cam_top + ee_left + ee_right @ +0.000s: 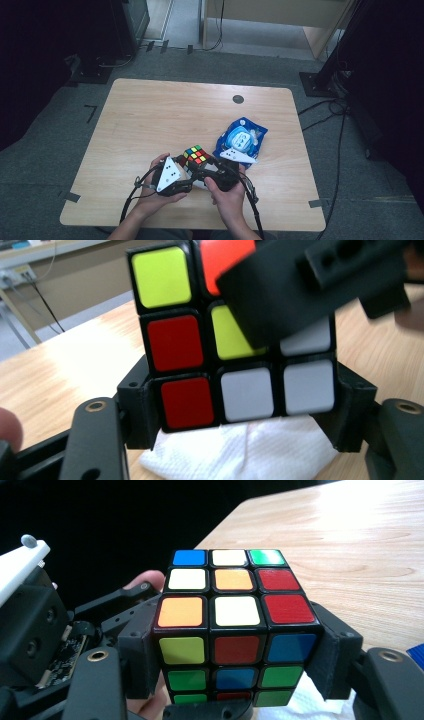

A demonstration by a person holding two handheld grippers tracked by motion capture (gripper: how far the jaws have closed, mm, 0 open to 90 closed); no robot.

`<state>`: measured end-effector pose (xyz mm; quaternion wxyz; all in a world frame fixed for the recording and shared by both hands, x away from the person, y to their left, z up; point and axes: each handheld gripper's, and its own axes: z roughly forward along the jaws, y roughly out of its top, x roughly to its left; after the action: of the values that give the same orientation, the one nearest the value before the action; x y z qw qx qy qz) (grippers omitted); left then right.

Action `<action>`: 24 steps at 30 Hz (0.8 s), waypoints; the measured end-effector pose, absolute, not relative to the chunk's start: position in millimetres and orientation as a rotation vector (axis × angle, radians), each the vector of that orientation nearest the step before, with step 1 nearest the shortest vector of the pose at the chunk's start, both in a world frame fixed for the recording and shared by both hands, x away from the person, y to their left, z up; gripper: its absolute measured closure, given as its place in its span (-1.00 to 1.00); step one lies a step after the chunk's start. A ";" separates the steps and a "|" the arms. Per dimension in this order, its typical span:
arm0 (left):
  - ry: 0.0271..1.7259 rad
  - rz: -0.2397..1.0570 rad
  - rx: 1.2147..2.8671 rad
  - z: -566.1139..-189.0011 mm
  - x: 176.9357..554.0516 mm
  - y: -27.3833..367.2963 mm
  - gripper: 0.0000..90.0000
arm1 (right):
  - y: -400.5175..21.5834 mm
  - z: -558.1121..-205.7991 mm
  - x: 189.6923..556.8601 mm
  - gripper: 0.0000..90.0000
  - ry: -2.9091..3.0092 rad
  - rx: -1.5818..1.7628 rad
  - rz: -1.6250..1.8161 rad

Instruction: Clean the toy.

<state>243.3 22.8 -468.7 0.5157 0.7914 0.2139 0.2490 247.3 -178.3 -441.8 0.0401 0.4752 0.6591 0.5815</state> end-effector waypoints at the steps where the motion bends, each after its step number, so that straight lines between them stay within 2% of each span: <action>1: 0.496 0.605 1.910 -469.4 242.8 23.0 -0.33 | -179.2 -439.6 248.8 -0.23 2.049 1.451 1.771; 7: 0.446 0.638 1.939 -471.2 242.4 25.7 -0.34 | -191.1 -430.2 255.5 -0.23 2.097 1.458 1.717; 13: 0.415 0.736 1.972 -475.5 243.9 29.8 -0.35 | -192.0 -429.3 259.4 -0.24 2.203 1.486 1.673; 24: 0.361 0.742 2.000 -478.8 242.4 29.1 -0.42 | -186.6 -432.4 263.0 -0.24 2.319 1.490 1.578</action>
<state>242.4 29.1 -478.8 0.4697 0.8161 0.1473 0.3028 263.0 -186.6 -432.4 -0.0172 0.4690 0.7300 0.4968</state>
